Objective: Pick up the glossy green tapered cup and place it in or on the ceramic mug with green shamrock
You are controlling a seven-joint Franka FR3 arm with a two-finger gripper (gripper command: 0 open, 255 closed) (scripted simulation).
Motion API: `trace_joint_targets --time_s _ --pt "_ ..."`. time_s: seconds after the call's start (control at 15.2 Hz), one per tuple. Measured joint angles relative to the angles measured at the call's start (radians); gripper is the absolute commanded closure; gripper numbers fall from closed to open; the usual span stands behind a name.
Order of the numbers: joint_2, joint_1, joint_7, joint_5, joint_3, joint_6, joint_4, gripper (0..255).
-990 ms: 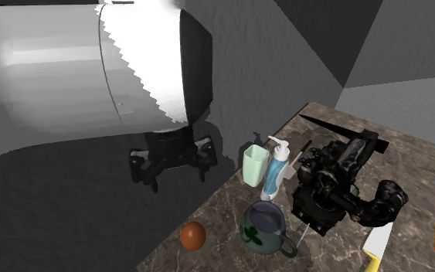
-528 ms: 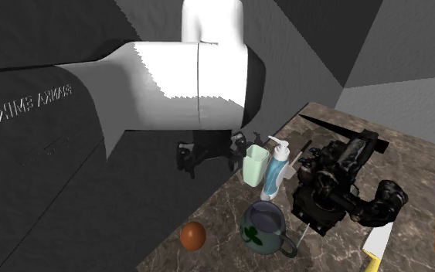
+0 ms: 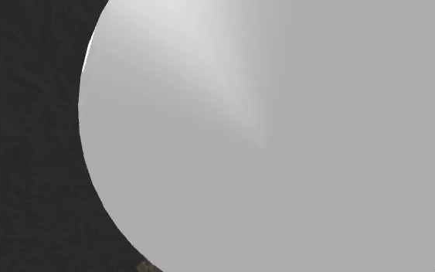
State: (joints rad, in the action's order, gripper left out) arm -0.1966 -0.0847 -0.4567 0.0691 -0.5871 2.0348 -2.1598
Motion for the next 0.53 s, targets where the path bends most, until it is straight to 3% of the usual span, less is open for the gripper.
trace_joint_targets --time_s 0.26,0.53 --pt "0.171 -0.01 -0.138 -0.12 -0.069 0.035 0.116 0" --pt "0.328 -0.059 -0.279 -0.256 -0.102 0.082 0.231 0"
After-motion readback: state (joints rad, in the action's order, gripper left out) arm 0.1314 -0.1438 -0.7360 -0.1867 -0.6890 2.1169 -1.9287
